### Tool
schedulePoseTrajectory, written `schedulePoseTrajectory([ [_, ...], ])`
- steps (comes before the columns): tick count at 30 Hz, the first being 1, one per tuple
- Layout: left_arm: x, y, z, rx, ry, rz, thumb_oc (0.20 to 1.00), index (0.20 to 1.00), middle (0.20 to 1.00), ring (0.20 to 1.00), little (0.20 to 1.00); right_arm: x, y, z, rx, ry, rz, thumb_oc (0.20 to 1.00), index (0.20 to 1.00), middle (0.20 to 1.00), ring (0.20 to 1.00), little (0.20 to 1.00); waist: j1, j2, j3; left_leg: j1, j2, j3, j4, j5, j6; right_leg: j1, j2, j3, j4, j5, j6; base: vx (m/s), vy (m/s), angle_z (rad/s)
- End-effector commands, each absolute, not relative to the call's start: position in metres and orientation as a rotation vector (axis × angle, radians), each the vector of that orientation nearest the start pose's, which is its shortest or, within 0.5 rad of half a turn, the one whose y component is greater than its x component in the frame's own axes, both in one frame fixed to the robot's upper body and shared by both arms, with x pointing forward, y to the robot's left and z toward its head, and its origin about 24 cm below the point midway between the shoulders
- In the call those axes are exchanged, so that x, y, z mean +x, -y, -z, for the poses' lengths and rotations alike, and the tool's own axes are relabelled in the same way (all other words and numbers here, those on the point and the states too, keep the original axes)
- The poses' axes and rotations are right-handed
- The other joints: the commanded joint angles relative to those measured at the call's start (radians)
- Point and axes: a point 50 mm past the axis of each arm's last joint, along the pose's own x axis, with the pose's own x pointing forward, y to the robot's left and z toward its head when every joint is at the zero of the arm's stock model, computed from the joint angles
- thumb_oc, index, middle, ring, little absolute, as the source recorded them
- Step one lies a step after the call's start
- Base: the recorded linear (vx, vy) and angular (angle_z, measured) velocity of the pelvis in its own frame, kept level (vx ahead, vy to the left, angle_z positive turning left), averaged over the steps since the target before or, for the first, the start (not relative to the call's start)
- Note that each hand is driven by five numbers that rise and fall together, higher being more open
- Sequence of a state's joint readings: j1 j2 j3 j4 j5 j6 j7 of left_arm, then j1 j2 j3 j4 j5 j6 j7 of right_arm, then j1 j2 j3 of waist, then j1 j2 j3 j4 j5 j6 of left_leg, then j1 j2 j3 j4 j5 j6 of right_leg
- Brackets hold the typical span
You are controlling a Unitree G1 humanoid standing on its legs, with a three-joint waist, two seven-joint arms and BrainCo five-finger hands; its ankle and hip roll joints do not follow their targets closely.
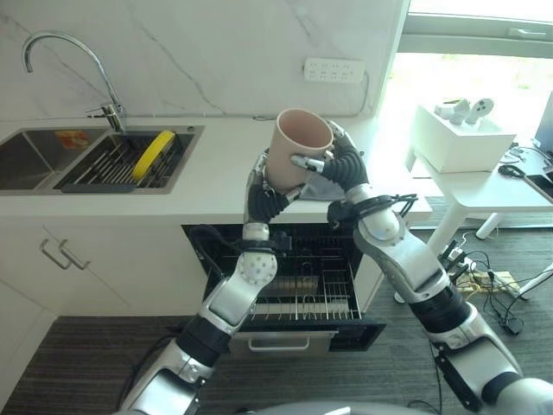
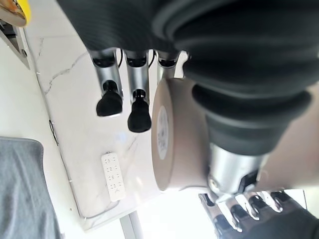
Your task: Place the dishes in the dishwasher.
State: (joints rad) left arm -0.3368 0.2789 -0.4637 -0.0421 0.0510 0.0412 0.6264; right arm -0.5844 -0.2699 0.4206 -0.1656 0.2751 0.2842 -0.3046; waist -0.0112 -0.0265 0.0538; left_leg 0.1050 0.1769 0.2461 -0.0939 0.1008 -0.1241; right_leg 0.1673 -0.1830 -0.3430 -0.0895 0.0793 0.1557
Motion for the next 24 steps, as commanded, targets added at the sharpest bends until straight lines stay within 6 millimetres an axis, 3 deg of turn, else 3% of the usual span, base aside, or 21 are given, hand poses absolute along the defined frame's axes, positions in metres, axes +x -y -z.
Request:
schedulePoseTrajectory([
  [1,0.291,-0.072,-0.178,0.300,0.682,-0.032,0.200,0.200,0.200,0.200,0.200,0.305,0.047,-0.235,-0.121,0.528,-0.307,0.200,0.200,0.200,0.200,0.200,0.030,0.000,0.008,0.074,0.049,0.007,0.007,-0.121,-0.003,0.017,-0.043,-0.008,0.002,-0.073,0.016,0.00,0.000,0.00],
  [7,0.291,-0.071,-0.178,0.323,0.685,-0.013,0.200,0.200,0.200,0.200,0.200,0.307,0.048,-0.233,-0.181,0.533,-0.303,0.200,0.200,0.200,0.200,0.200,0.035,-0.001,0.009,0.072,0.047,0.004,0.007,-0.122,-0.003,0.018,-0.046,-0.011,0.002,-0.072,0.020,0.00,0.000,0.00],
  [14,0.290,-0.077,-0.176,0.301,0.662,-0.019,0.200,0.200,0.200,0.200,0.200,0.304,0.056,-0.228,-0.134,0.521,-0.300,0.200,0.200,0.200,0.200,0.200,0.025,0.002,0.011,0.077,0.049,0.012,0.007,-0.122,-0.005,0.018,-0.043,-0.006,0.002,-0.072,0.020,0.00,0.000,0.00],
  [15,0.291,-0.078,-0.174,0.292,0.646,-0.017,0.410,0.410,0.410,0.410,0.410,0.304,0.058,-0.228,-0.132,0.526,-0.297,0.200,0.200,0.200,0.200,0.200,0.025,0.004,0.011,0.078,0.049,0.014,0.007,-0.122,-0.005,0.018,-0.043,-0.007,0.002,-0.073,0.020,0.00,0.000,0.00],
  [16,0.291,-0.079,-0.172,0.287,0.629,-0.018,1.000,1.000,1.000,1.000,1.000,0.303,0.059,-0.228,-0.130,0.533,-0.293,0.200,0.200,0.200,0.200,0.200,0.025,0.005,0.011,0.077,0.049,0.014,0.007,-0.122,-0.005,0.017,-0.042,-0.006,0.002,-0.073,0.019,0.00,0.000,0.00],
  [24,0.294,-0.099,-0.155,0.321,0.530,-0.102,1.000,1.000,1.000,1.000,1.000,0.301,0.086,-0.227,-0.134,0.581,-0.185,0.200,0.200,0.200,0.200,0.200,0.027,0.010,0.014,0.077,0.049,0.015,0.007,-0.119,-0.004,0.019,-0.042,-0.014,0.002,-0.072,0.018,0.00,0.000,0.00],
])
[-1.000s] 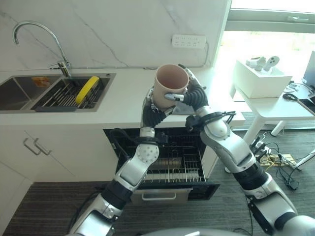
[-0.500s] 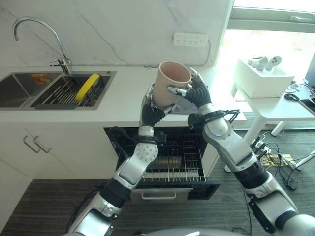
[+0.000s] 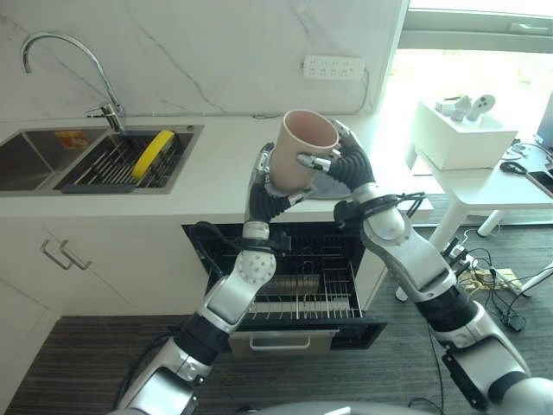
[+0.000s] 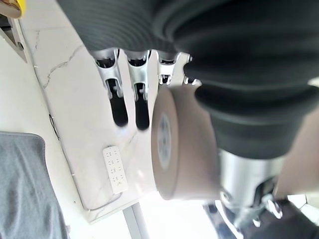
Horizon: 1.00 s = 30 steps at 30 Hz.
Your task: Place the dishes in the dishwasher.
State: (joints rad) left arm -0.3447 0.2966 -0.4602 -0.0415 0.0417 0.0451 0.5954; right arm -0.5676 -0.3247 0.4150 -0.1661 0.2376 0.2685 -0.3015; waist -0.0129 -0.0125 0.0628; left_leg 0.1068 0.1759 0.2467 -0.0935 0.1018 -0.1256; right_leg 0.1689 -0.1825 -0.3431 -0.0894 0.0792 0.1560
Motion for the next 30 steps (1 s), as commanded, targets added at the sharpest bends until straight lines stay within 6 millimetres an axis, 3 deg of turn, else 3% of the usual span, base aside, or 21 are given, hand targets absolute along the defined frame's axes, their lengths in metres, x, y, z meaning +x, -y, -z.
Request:
schedulePoseTrajectory([
  [1,0.294,-0.102,-0.153,0.325,0.527,-0.108,1.000,1.000,1.000,1.000,1.000,0.300,0.090,-0.228,-0.138,0.589,-0.173,0.200,0.200,0.200,0.200,0.200,0.028,-0.004,0.006,0.075,0.050,0.015,0.006,-0.120,-0.003,0.017,-0.042,-0.014,0.002,-0.071,0.018,0.00,0.000,0.00],
  [6,0.293,-0.124,-0.148,0.351,0.504,-0.205,1.000,1.000,1.000,1.000,1.000,0.296,0.111,-0.227,-0.162,0.619,-0.108,0.200,0.200,0.200,0.200,0.200,0.027,-0.002,0.011,0.077,0.050,0.015,0.006,-0.121,-0.004,0.016,-0.042,-0.013,0.002,-0.071,0.019,0.00,0.000,0.00],
  [9,0.291,-0.146,-0.151,0.414,0.534,-0.295,1.000,1.000,1.000,1.000,1.000,0.293,0.125,-0.221,-0.203,0.623,-0.067,0.200,0.200,0.200,0.200,0.200,0.026,0.000,0.014,0.079,0.052,0.017,0.006,-0.119,-0.006,0.017,-0.043,-0.014,0.002,-0.070,0.020,0.00,0.000,0.00],
  [15,0.281,-0.195,-0.138,0.409,0.415,-0.443,1.000,1.000,1.000,1.000,1.000,0.282,0.158,-0.203,-0.306,0.578,-0.034,0.200,0.200,0.200,0.200,0.200,0.029,0.001,0.017,0.080,0.051,0.013,0.006,-0.116,-0.010,0.022,-0.041,-0.019,0.002,-0.074,0.020,0.04,0.003,0.00],
  [21,0.271,-0.215,-0.134,0.427,0.317,-0.330,1.000,1.000,1.000,1.000,1.000,0.269,0.186,-0.193,-0.373,0.511,-0.030,0.200,0.200,0.200,0.200,0.200,0.027,0.003,0.049,0.081,0.023,-0.009,0.006,-0.106,0.000,0.028,-0.018,-0.007,0.033,-0.093,0.007,0.08,-0.002,0.10],
  [24,0.283,-0.210,-0.163,0.432,0.440,-0.268,1.000,1.000,1.000,1.000,1.000,0.276,0.189,-0.217,-0.394,0.622,-0.006,0.200,0.200,0.200,0.200,0.200,0.030,0.003,0.186,-0.105,0.046,-0.087,0.210,-0.127,-0.020,-0.161,-0.038,0.056,0.280,-0.170,-0.005,-0.34,-0.073,0.09],
  [30,0.289,-0.205,-0.215,0.538,0.651,-0.246,1.000,1.000,1.000,1.000,1.000,0.279,0.186,-0.250,-0.468,0.729,-0.007,0.200,0.200,0.200,0.200,0.200,0.013,-0.006,0.294,-0.350,0.073,-0.104,0.416,-0.182,-0.022,-0.404,-0.096,0.095,0.464,-0.204,-0.009,-0.28,-0.050,0.15],
])
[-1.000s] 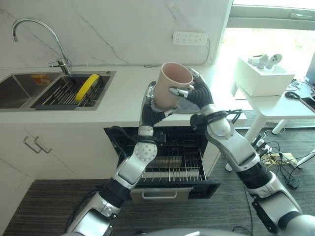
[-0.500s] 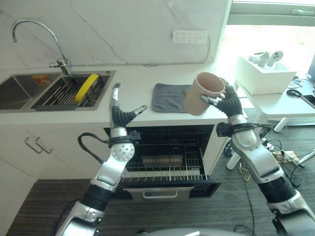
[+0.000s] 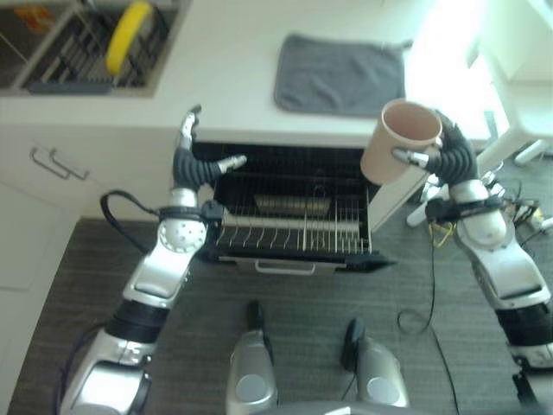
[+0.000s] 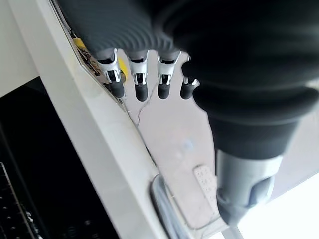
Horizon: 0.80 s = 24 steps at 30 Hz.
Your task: Place the dishes in the dishwasher.
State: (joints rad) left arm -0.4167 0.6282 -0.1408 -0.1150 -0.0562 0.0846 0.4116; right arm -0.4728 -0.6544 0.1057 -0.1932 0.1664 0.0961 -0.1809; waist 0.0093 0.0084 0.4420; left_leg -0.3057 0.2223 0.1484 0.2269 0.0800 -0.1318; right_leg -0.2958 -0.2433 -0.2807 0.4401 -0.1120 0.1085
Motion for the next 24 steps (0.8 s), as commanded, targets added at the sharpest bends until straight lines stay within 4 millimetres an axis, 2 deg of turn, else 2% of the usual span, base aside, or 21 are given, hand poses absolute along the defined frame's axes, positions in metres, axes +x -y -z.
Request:
schedulePoseTrajectory([
  [1,0.288,-0.203,-0.217,0.540,0.664,-0.230,1.000,1.000,1.000,1.000,1.000,0.279,0.186,-0.250,-0.474,0.731,-0.008,0.200,0.200,0.200,0.200,0.200,-0.011,-0.026,-0.081,0.048,0.027,-0.009,0.108,-0.164,-0.014,0.041,-0.039,0.036,-0.048,-0.016,0.038,-0.13,0.006,0.05],
  [7,0.280,-0.187,-0.235,0.542,0.792,-0.119,1.000,1.000,1.000,1.000,1.000,0.281,0.185,-0.258,-0.504,0.760,-0.002,0.200,0.200,0.200,0.200,0.200,-0.020,-0.024,-0.047,0.000,0.028,-0.018,0.169,-0.190,-0.005,-0.031,-0.055,0.059,0.027,-0.032,0.044,-0.07,0.007,0.00],
  [8,0.276,-0.187,-0.240,0.528,0.854,-0.152,1.000,1.000,1.000,1.000,1.000,0.281,0.185,-0.260,-0.507,0.765,0.000,0.200,0.200,0.200,0.200,0.200,-0.021,-0.023,-0.042,-0.005,0.029,-0.020,0.179,-0.195,-0.004,-0.040,-0.056,0.066,0.039,-0.035,0.044,0.00,0.000,0.00],
  [10,0.276,-0.188,-0.242,0.530,0.862,-0.143,1.000,1.000,1.000,1.000,1.000,0.282,0.184,-0.260,-0.517,0.769,0.004,0.200,0.200,0.200,0.200,0.200,-0.020,-0.022,-0.037,-0.011,0.031,-0.020,0.193,-0.203,-0.003,-0.052,-0.060,0.069,0.056,-0.041,0.045,0.00,0.000,0.00],
  [17,0.283,-0.195,-0.240,0.673,0.777,-0.132,1.000,1.000,1.000,1.000,1.000,0.284,0.188,-0.270,-0.541,0.771,0.026,0.200,0.200,0.200,0.200,0.200,-0.020,-0.013,-0.016,-0.050,0.034,-0.025,0.251,-0.234,0.011,-0.116,-0.068,0.093,0.141,-0.069,0.044,-0.03,0.033,-0.05],
  [19,0.285,-0.193,-0.240,0.806,0.761,-0.077,1.000,1.000,1.000,1.000,1.000,0.286,0.192,-0.274,-0.548,0.765,0.037,0.200,0.200,0.200,0.200,0.200,-0.020,-0.010,-0.006,-0.069,0.035,-0.025,0.293,-0.261,0.020,-0.147,-0.079,0.103,0.200,-0.094,0.041,-0.05,0.063,0.05],
  [24,0.295,-0.207,-0.225,0.861,0.574,-0.012,1.000,1.000,1.000,1.000,1.000,0.292,0.199,-0.268,-0.585,0.709,0.040,0.200,0.200,0.200,0.200,0.200,-0.017,-0.001,-0.008,-0.084,0.031,-0.025,0.351,-0.304,0.036,-0.168,-0.100,0.110,0.272,-0.128,0.036,0.02,0.047,0.00],
])
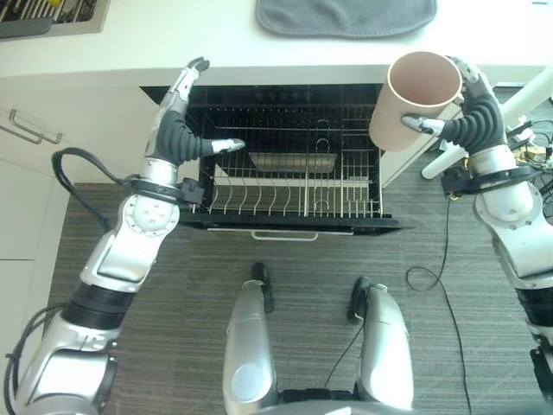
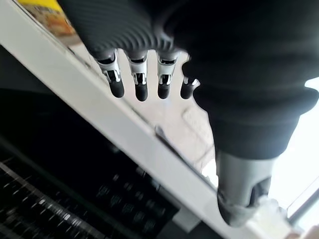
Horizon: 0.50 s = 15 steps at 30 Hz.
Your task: Place the dishes in the dishwasher.
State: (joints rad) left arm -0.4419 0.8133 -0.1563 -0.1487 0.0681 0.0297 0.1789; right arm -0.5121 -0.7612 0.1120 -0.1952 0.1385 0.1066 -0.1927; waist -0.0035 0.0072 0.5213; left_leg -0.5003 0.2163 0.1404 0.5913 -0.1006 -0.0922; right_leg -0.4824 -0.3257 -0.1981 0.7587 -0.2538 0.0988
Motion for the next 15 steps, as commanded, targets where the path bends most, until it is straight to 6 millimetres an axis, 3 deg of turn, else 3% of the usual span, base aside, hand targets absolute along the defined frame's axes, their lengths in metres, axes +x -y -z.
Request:
schedulePoseTrajectory([
  [1,0.297,-0.212,-0.221,0.877,0.526,-0.008,1.000,1.000,1.000,1.000,1.000,0.292,0.201,-0.266,-0.592,0.701,0.041,0.200,0.200,0.200,0.200,0.200,-0.004,0.002,-0.086,0.112,0.035,-0.019,0.001,-0.138,-0.001,0.018,-0.024,0.029,-0.029,0.001,0.046,0.04,0.043,0.02],
  [10,0.306,-0.252,-0.165,1.057,0.008,0.066,1.000,1.000,1.000,1.000,1.000,0.292,0.203,-0.273,-0.641,0.683,0.006,0.200,0.200,0.200,0.200,0.200,0.000,0.018,-0.074,0.129,0.035,-0.014,-0.013,-0.136,0.006,0.014,-0.031,0.040,-0.028,0.006,0.055,0.04,0.036,0.01],
  [15,0.312,-0.264,-0.140,1.050,-0.142,0.067,1.000,1.000,1.000,1.000,1.000,0.296,0.194,-0.278,-0.648,0.696,-0.038,0.200,0.200,0.200,0.200,0.200,-0.006,0.022,-0.068,0.136,0.036,-0.002,-0.047,-0.116,0.005,0.016,-0.021,0.044,-0.059,0.020,0.057,-0.02,0.020,-0.01],
])
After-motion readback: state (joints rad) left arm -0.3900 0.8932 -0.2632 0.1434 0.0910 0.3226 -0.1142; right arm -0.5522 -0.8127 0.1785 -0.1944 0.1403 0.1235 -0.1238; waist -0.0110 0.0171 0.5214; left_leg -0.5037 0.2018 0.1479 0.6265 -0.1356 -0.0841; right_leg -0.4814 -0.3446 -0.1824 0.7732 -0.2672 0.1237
